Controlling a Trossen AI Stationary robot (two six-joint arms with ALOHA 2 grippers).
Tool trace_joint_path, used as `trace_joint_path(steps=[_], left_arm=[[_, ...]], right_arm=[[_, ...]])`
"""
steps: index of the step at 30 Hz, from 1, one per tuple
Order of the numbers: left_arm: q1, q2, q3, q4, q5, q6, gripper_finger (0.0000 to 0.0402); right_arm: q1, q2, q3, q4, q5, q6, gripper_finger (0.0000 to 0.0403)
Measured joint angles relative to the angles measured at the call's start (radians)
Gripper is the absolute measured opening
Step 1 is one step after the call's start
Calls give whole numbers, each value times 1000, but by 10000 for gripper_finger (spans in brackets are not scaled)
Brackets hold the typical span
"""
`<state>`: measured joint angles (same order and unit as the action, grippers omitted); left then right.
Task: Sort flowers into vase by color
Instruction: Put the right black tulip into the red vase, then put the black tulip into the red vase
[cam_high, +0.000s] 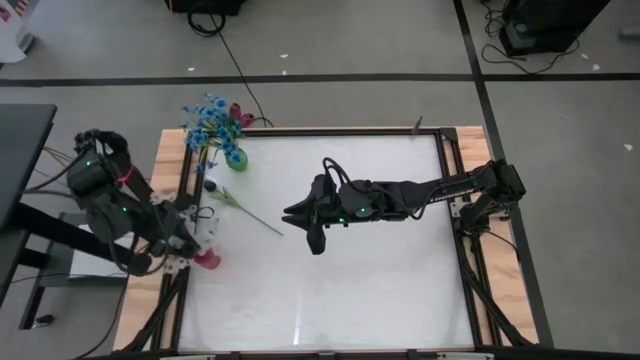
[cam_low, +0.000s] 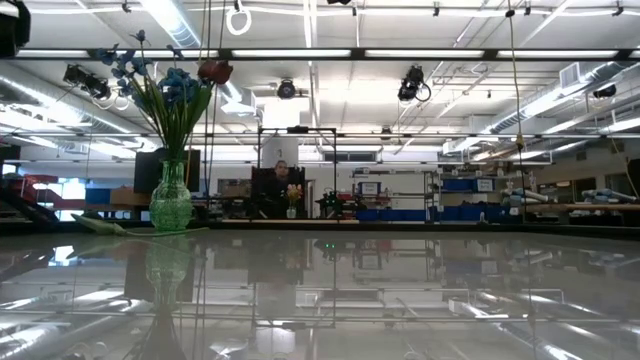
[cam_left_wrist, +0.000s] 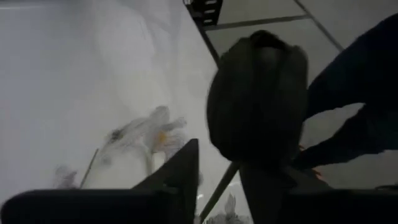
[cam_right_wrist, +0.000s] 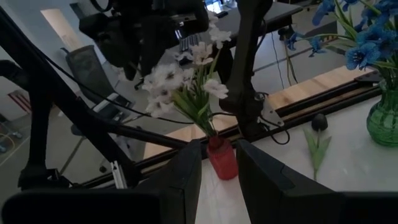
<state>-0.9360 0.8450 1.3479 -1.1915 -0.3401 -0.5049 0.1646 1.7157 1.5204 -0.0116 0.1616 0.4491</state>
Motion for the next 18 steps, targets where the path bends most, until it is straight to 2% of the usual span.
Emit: trace_joint_path(steps=[6, 10, 18], left_arm=[[0, -50, 0, 3, 44, 1, 188], [0, -54, 1, -89, 60, -7, 226], [0, -56, 10, -52, 100, 11, 237]], right_arm=[[0, 0, 0, 0, -6, 19, 117], [0, 0, 0, -6, -2, 31, 143], [0, 0, 0, -32, 2, 71, 173]])
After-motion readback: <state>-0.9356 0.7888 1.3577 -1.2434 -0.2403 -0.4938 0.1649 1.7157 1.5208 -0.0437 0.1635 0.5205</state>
